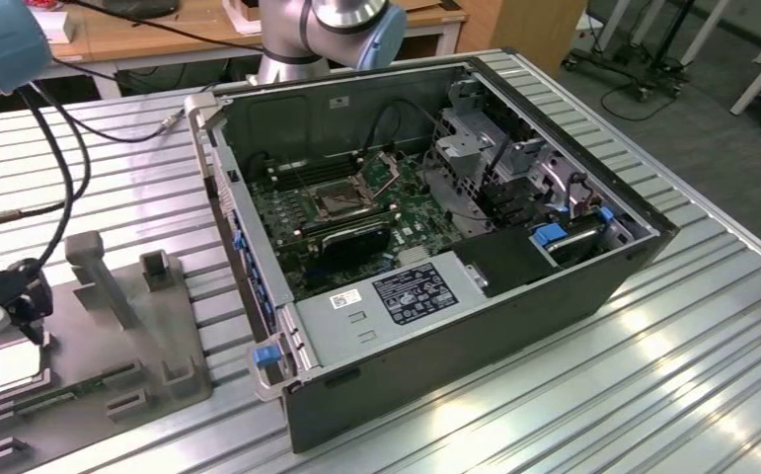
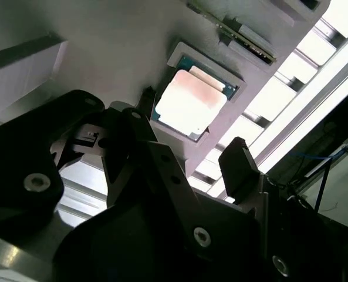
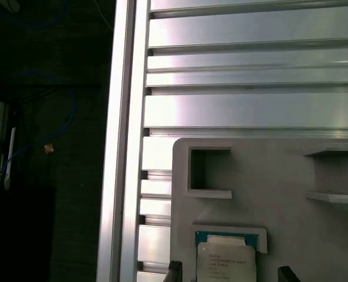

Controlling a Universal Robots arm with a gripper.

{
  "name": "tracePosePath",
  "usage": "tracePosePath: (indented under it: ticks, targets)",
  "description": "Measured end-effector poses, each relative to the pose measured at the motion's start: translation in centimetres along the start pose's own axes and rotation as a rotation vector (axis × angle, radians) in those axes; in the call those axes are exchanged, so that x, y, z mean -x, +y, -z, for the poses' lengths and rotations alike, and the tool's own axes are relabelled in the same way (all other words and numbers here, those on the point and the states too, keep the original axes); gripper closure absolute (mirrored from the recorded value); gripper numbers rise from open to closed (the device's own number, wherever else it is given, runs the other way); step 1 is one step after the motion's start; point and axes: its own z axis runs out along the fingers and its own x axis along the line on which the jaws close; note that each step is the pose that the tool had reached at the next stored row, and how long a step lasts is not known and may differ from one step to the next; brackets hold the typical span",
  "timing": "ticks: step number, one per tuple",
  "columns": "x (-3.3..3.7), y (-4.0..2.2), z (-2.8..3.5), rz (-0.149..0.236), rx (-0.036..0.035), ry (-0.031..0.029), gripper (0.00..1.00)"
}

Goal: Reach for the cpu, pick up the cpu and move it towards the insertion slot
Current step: 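Pick up the cpu and move it towards the insertion slot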

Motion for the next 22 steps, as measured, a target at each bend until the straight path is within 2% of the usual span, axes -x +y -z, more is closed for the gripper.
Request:
tracePosePath:
  ticks: [4, 15, 22]
  targets:
    - [0.00, -0.15, -0.72, 0.001, 0.0026, 0.0001, 0.29]
    - [-0.01, -0.34, -2.71, 0.001, 0.0029, 0.0001, 0.29]
    - [-0.06, -0.60, -3.24, 0.001, 0.0037, -0.0001, 0.29]
